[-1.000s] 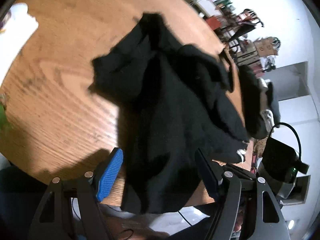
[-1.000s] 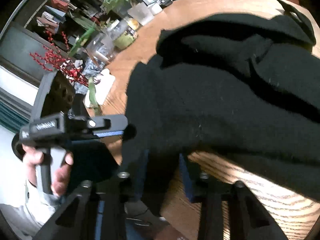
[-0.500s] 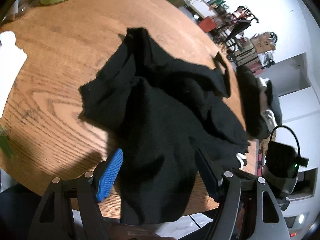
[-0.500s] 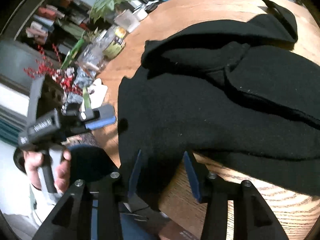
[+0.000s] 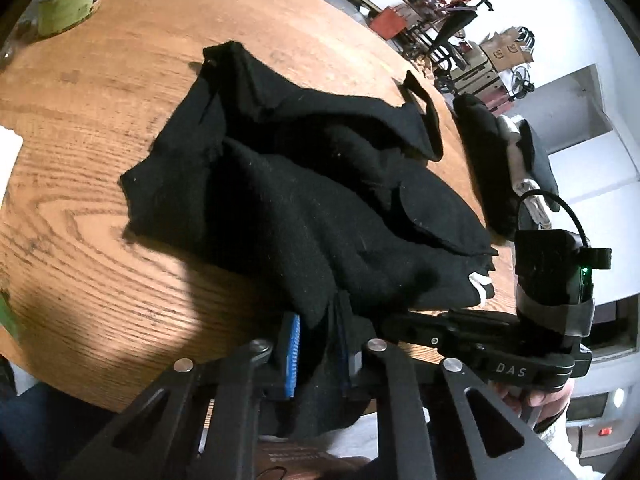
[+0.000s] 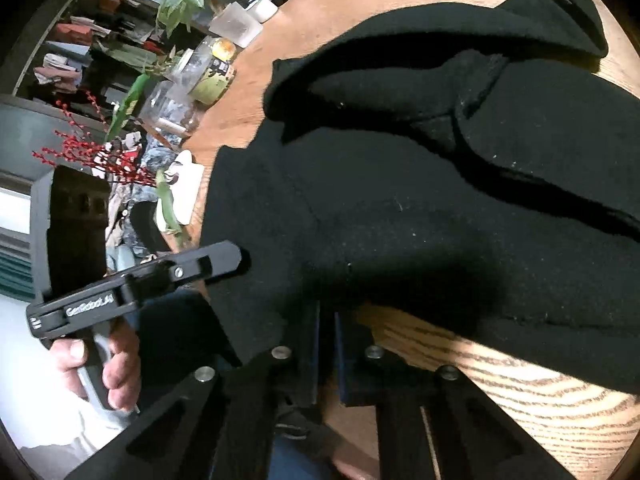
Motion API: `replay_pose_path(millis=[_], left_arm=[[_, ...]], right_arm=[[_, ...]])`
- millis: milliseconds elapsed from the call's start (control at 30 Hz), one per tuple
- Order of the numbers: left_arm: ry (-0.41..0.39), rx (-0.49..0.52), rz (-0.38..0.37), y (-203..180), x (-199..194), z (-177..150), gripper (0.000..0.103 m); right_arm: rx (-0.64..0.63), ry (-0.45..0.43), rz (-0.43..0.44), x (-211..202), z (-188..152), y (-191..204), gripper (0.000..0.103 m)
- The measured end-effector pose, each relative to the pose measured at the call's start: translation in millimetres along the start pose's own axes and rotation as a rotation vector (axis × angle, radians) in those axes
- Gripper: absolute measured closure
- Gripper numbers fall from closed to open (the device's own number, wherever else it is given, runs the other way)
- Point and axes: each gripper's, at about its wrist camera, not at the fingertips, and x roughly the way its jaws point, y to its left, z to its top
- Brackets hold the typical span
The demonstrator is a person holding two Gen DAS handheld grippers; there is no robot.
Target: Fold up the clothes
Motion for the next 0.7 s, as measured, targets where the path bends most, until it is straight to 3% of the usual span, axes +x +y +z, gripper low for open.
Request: replay_pose_path(millis=[233, 433, 533, 633, 700], left_arm=[[-0.055, 0.014, 0.024, -7, -13, 26, 0.091], [-0.055, -0.016, 0.087, -1, 6, 50, 0.091], [-0.038, -0.062, 0.114, 11, 18, 55, 0.091], [-0.045, -0.061, 0.102, 13, 11, 45, 0.091], [-0.046, -0.045, 0.111, 12, 9, 36, 0.090]], right_arm=[[-0.014, -0.072, 0.020, -25, 19, 2, 0.096], [0.001, -0.102, -0.037, -16, 51, -9, 0.096], [-0.020, -0.082, -0.097, 2, 60, -20, 0.091], [-0.014, -0.085, -0.097, 0, 55, -30, 0.056], [-0.031, -0.108, -0.084, -14, 48, -36, 0.052]])
